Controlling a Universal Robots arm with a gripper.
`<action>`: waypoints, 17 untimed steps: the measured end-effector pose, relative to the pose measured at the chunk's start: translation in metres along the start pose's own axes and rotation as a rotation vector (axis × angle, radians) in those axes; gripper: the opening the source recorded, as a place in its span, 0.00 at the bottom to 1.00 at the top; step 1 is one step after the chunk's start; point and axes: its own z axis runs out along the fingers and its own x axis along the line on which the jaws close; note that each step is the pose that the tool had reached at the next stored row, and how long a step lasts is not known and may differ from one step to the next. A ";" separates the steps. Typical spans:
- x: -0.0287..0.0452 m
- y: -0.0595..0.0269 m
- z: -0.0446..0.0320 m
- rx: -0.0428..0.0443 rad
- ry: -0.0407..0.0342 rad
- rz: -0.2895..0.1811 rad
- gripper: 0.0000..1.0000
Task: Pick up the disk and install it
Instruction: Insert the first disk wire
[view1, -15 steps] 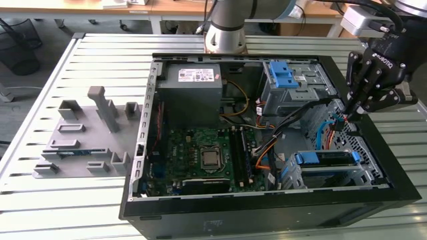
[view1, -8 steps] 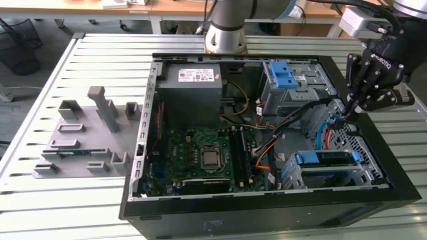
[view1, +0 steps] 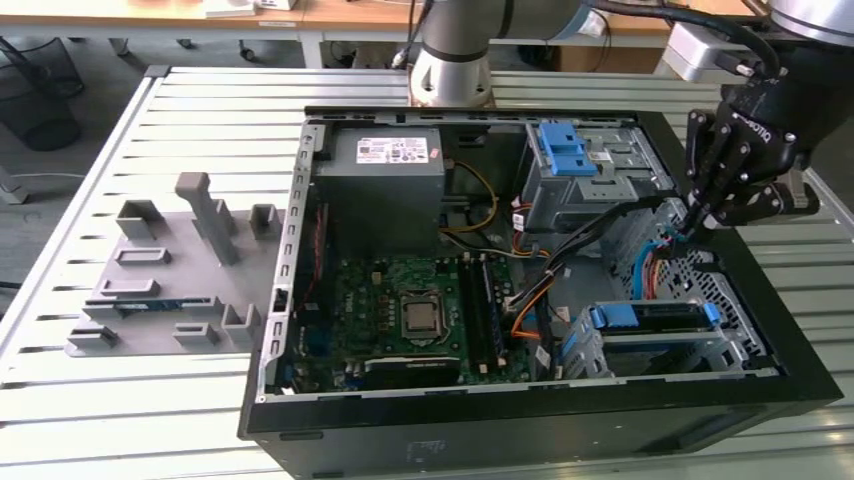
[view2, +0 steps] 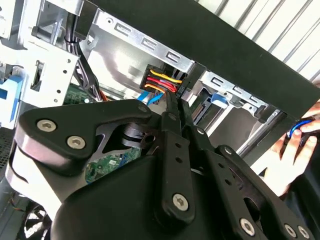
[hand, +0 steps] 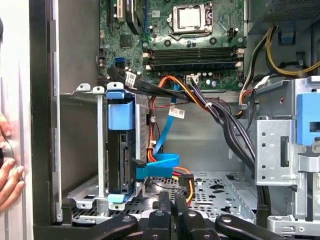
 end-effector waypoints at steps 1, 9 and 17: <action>0.0011 0.0005 0.0004 0.0022 -0.0061 0.000 0.16; 0.0157 0.0040 0.0046 0.0046 -0.0400 0.001 0.16; 0.0298 0.0076 0.0069 0.0113 -0.0408 0.000 0.16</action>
